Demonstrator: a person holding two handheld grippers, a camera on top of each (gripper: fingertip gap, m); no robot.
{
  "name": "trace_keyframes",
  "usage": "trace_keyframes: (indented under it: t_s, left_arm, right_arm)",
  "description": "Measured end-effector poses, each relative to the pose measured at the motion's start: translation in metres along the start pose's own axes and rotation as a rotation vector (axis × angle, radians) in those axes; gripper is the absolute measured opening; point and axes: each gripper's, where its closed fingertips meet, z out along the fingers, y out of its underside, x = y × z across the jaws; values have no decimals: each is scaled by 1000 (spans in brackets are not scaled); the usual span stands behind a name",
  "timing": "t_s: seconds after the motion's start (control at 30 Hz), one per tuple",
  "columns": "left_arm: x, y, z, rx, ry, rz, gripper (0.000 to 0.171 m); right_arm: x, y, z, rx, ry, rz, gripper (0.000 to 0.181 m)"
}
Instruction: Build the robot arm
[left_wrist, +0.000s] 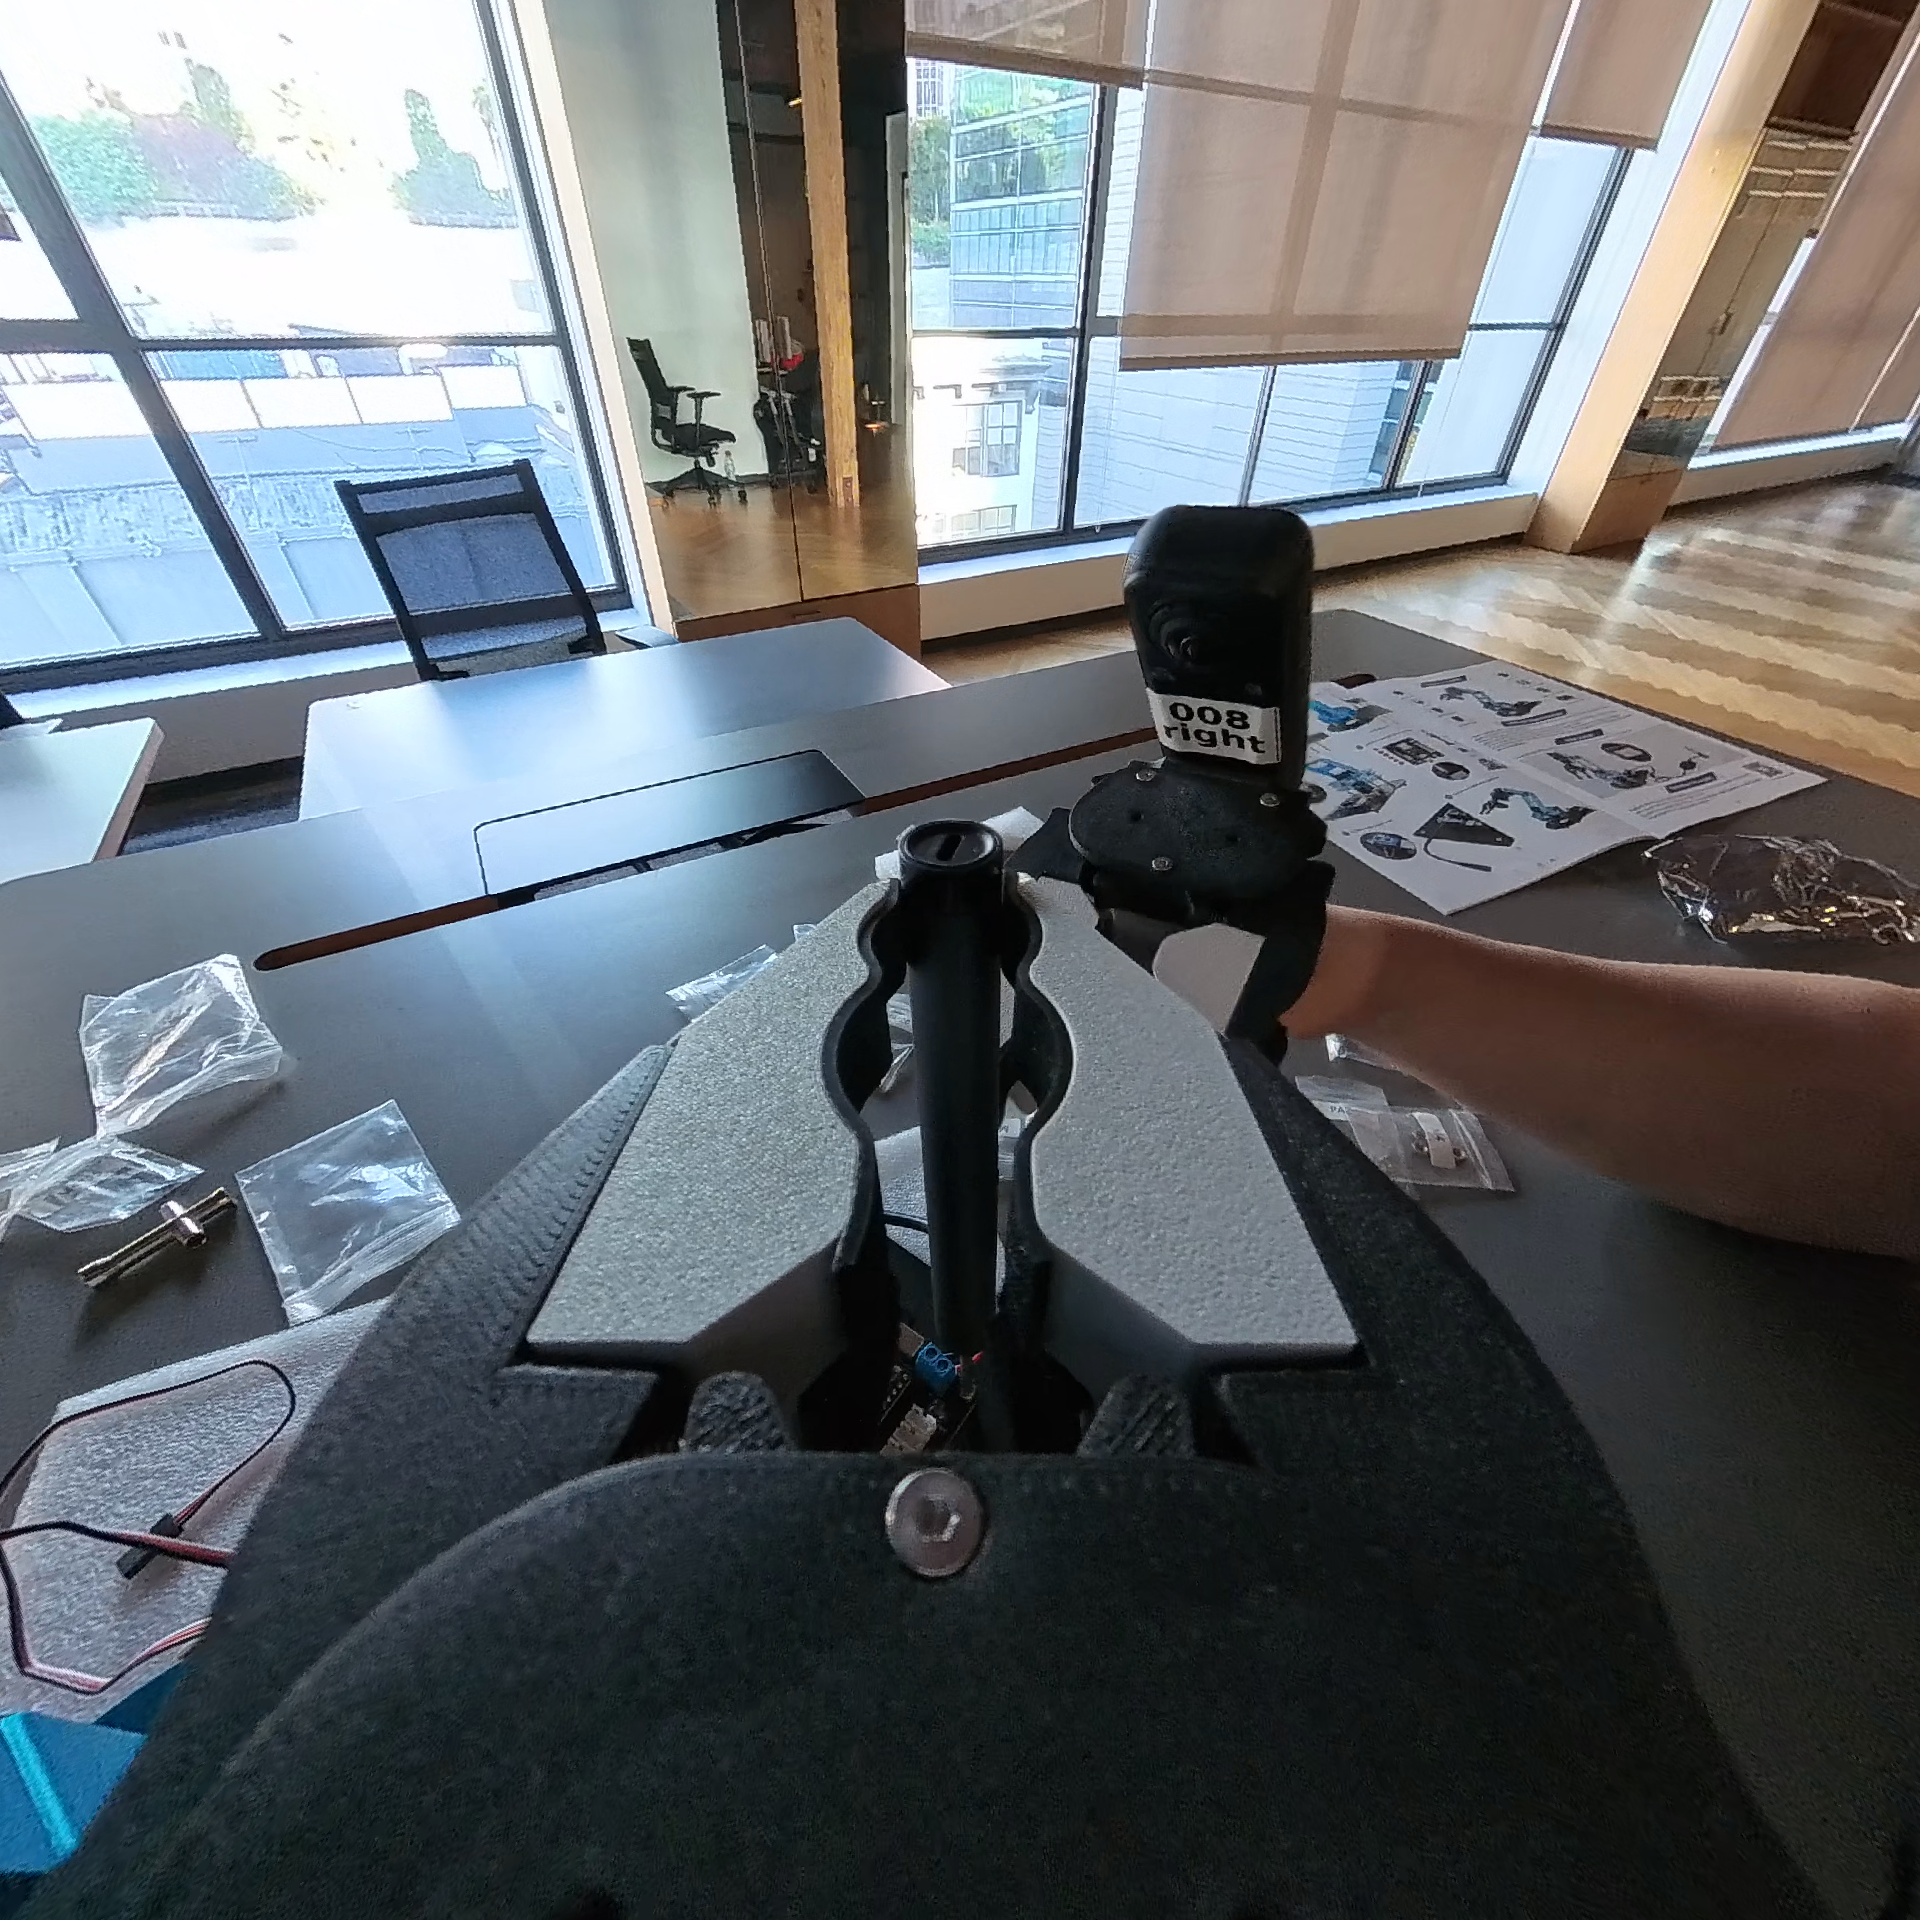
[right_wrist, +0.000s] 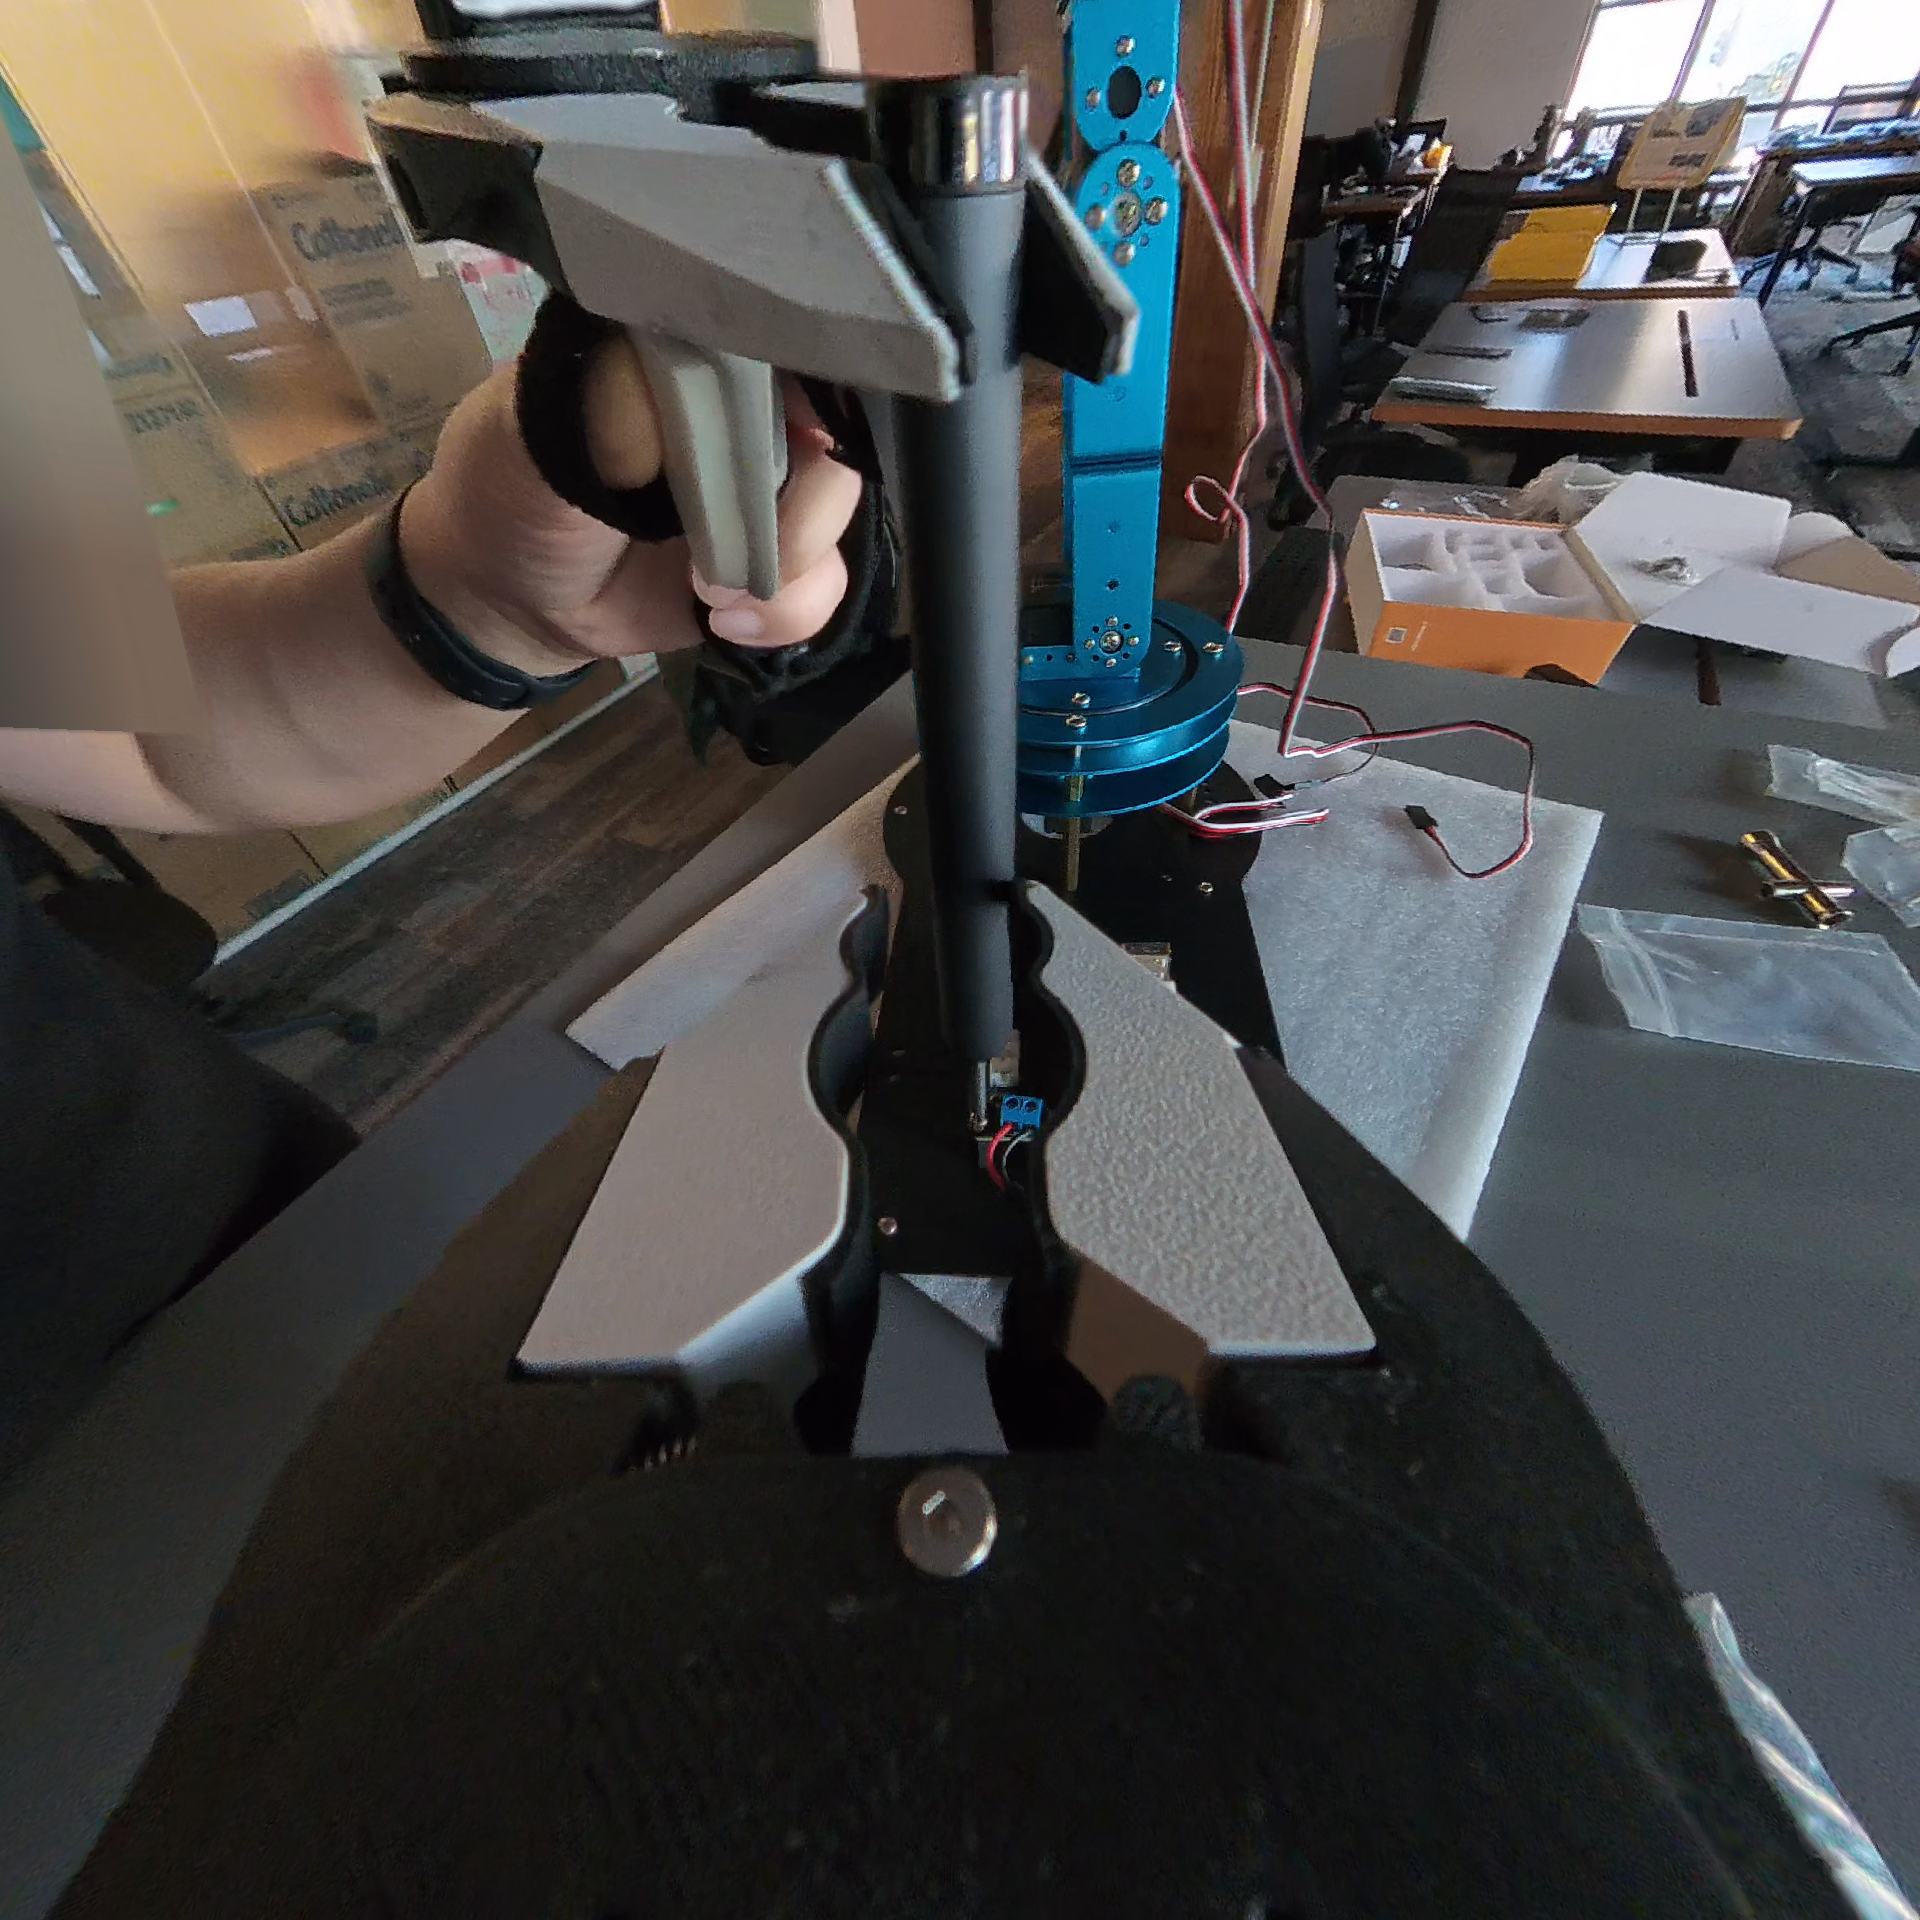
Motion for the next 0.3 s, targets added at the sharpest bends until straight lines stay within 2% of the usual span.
trace_keyframes:
  t_s: [0.1,0.23,0.3]
  left_arm:
    - [-1,0,-1,2,-2,-6,15]
    - [-1,0,0,1,0,-6,15]
    - [-1,0,0,1,1,-6,15]
  right_arm:
    - [2,-6,-5,48,-5,17,9]
    - [7,-3,-4,34,28,7,23]
    - [4,-1,-2,24,16,5,22]
